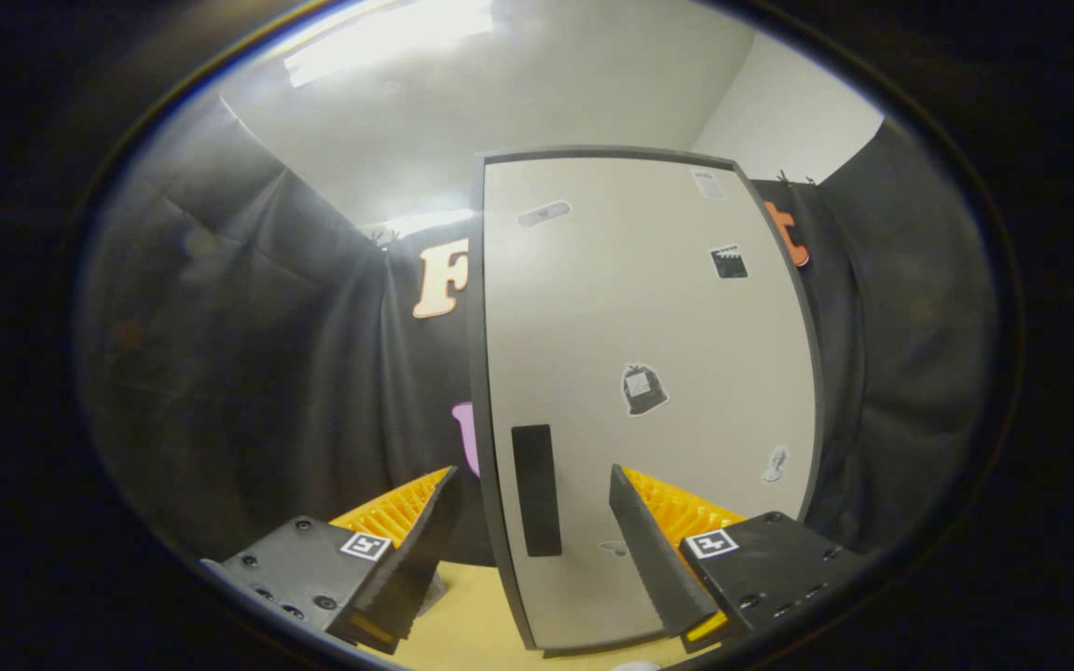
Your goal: Open the shoe cabinet door, grab the shoes and put them into the shoe cabinet, then close the shoe cabinet door.
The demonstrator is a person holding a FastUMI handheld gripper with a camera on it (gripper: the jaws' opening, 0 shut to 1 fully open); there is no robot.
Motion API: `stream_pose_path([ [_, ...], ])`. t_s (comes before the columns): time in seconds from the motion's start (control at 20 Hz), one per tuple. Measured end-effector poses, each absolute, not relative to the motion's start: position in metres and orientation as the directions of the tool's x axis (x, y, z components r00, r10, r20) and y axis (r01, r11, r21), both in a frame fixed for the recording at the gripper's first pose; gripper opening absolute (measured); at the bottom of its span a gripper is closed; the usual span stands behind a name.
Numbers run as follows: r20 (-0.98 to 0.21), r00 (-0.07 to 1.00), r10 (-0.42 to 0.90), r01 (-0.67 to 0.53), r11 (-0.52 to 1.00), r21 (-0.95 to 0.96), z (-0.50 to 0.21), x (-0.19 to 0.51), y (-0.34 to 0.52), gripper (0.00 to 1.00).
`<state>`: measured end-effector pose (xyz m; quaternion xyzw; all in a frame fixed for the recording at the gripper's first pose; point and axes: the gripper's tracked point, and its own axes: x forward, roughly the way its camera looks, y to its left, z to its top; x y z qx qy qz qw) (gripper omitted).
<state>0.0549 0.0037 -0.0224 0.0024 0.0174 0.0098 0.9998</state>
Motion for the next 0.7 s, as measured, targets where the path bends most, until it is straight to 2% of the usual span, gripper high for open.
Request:
stream_pose_path([
  [0.7,-0.104,0.995,-0.009,0.011,1.0,0.015,-0.064,0.118,0.004,0.94],
])
